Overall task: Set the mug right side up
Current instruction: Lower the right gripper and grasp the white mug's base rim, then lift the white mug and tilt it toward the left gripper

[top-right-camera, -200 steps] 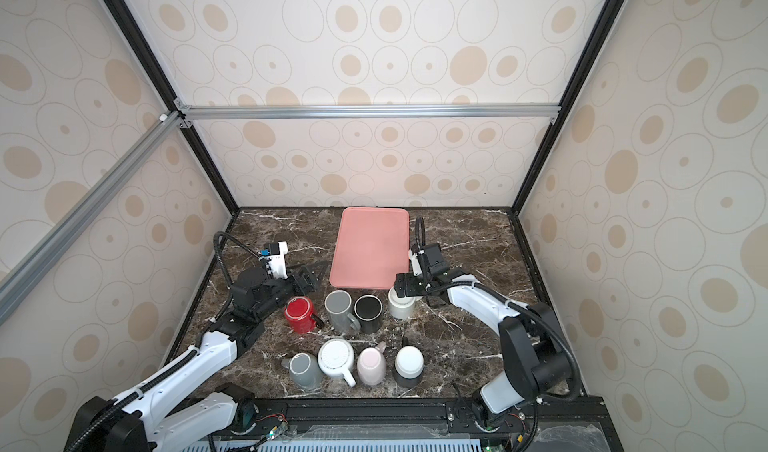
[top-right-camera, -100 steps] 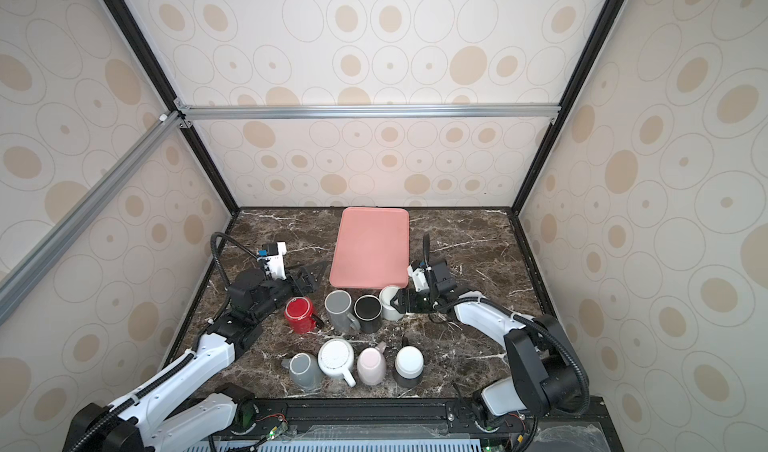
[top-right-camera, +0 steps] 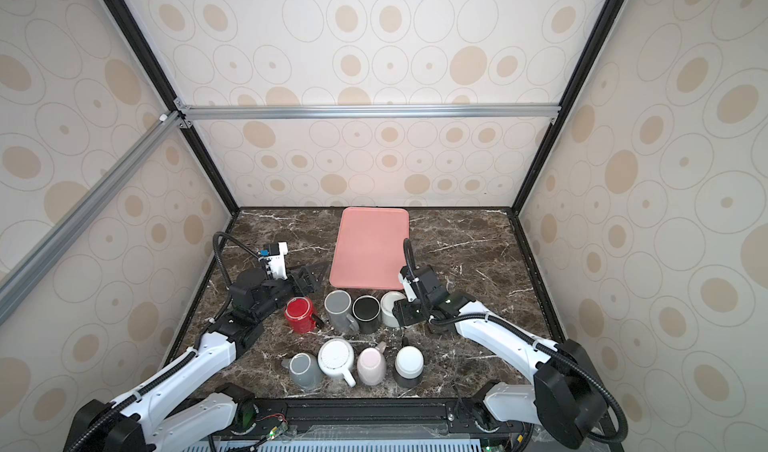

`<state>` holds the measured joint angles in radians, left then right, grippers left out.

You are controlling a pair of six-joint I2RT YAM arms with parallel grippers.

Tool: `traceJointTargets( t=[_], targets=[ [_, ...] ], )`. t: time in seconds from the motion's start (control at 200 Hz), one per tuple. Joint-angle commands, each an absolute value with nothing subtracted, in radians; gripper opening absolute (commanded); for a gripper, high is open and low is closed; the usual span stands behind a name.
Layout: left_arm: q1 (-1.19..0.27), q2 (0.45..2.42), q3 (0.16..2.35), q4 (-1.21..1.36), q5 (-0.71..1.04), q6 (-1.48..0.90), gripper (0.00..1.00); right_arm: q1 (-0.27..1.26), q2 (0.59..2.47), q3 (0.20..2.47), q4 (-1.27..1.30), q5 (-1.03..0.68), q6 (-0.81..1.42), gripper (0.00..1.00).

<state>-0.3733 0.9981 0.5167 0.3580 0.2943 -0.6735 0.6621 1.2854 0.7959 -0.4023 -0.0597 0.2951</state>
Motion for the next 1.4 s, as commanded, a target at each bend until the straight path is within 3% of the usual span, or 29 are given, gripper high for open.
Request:
traceJointTargets(
  t=[0.0,0.29,0.7,1.175,1.28,1.39],
  targets=[
    [-0.379,0.982,0.548,0.372,0.294,-0.679,0.99,0.715,1.307,0.81,-0.525,0.076,0.259,0.57],
    [-0.379,0.995,0.549,0.386,0.298,-0.692,0.99,0.734,1.38,0.831,-0.509,0.1,0.237,0.41],
    [-0.38,1.002,0.548,0.391,0.302,-0.696,0.99,0.734,1.456,0.883,-0.493,0.119,0.193,0.37],
    [-0.381,1.002,0.546,0.408,0.333,-0.71,0.99,0.734,1.448,0.856,-0.498,0.145,0.211,0.15],
    [-0.381,1.0,0.546,0.42,0.332,-0.722,0.99,0.733,1.429,0.847,-0.499,0.172,0.226,0.0],
    [-0.385,1.002,0.539,0.46,0.334,-0.751,0.99,0.732,1.404,0.839,-0.493,0.222,0.241,0.0]
  ],
)
